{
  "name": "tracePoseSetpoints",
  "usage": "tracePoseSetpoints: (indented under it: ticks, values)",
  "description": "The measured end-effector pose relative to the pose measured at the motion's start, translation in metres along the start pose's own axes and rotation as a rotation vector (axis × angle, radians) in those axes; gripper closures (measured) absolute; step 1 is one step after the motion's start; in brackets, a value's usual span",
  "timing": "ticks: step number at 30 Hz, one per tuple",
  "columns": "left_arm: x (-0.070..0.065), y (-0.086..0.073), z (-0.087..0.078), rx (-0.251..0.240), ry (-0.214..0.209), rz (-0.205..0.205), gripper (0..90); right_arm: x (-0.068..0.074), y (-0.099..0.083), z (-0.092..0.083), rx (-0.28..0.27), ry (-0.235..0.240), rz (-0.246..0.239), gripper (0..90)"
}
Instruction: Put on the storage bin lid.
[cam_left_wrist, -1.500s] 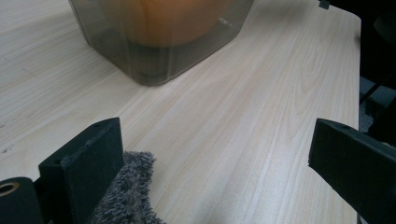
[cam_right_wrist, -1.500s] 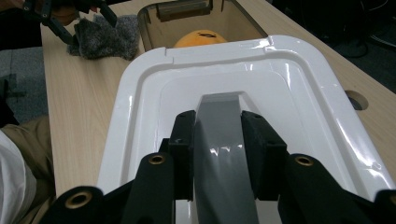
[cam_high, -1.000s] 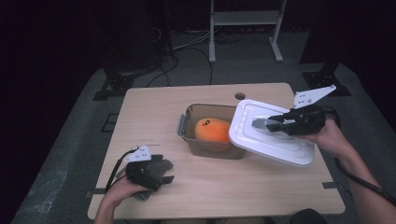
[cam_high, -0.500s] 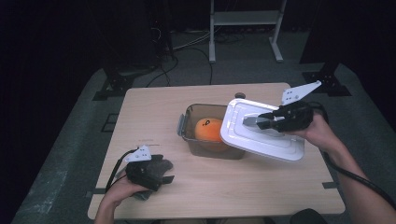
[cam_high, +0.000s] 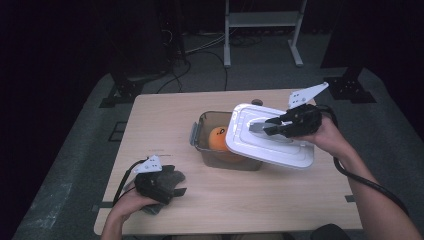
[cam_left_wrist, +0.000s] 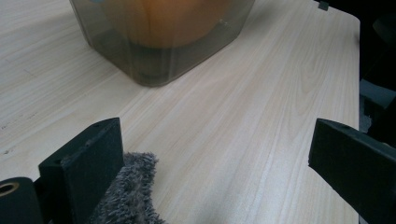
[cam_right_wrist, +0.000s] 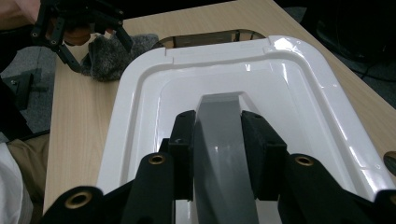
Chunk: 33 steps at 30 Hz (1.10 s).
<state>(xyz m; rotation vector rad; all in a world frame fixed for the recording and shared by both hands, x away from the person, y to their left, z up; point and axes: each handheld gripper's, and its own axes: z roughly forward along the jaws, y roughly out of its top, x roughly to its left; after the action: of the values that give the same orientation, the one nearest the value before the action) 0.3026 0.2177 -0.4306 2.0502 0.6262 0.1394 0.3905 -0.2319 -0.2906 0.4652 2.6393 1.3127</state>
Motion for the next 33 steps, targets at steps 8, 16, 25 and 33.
tracePoseSetpoints:
  ticks: [8, 16, 25, 33]
  values:
    - [-0.001, 0.000, 0.000, -0.004, 0.001, 0.003, 2.7, -0.003, 0.009, 0.011, 0.000, 0.014, -0.007, 65.7]
    - [-0.001, 0.001, 0.000, -0.005, 0.000, 0.006, 2.7, -0.006, 0.017, 0.018, -0.006, 0.020, -0.009, 65.7]
    - [-0.001, 0.001, -0.001, -0.007, 0.003, 0.010, 2.6, -0.010, 0.024, 0.028, -0.004, 0.026, -0.014, 65.7]
    - [-0.001, 0.002, -0.002, -0.008, 0.005, 0.009, 2.6, -0.011, 0.029, 0.040, 0.007, 0.041, -0.020, 65.7]
